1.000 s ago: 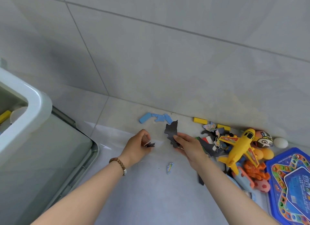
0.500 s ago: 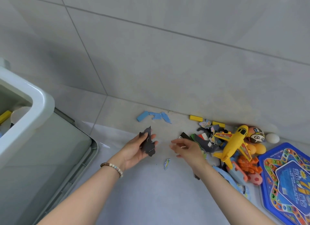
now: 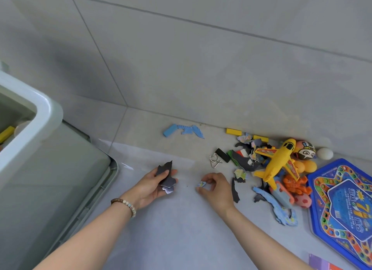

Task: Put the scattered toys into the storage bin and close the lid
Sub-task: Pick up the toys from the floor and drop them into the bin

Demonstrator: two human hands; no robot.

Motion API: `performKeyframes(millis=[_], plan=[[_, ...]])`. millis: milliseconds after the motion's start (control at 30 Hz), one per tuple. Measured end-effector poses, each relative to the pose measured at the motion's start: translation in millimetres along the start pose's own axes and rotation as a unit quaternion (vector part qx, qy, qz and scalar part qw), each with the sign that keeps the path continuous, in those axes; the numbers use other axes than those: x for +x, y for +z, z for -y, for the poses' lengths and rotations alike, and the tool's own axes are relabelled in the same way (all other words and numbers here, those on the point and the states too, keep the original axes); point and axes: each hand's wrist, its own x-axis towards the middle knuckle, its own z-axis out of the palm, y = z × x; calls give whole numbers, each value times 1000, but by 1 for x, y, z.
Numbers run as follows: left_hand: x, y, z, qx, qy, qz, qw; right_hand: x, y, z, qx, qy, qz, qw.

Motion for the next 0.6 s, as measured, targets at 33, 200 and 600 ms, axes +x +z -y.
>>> performKeyframes(millis=[33,200,600], plan=[[-1,0,0,5,-4,3,1000,0,0,1,8,9,2,1000],[2,4,-3,4,-19,18,1000,5,-6,18,155,68,9,985],[17,34,-11,37,26,51,998,47,-42,17,53,55,-100,992]])
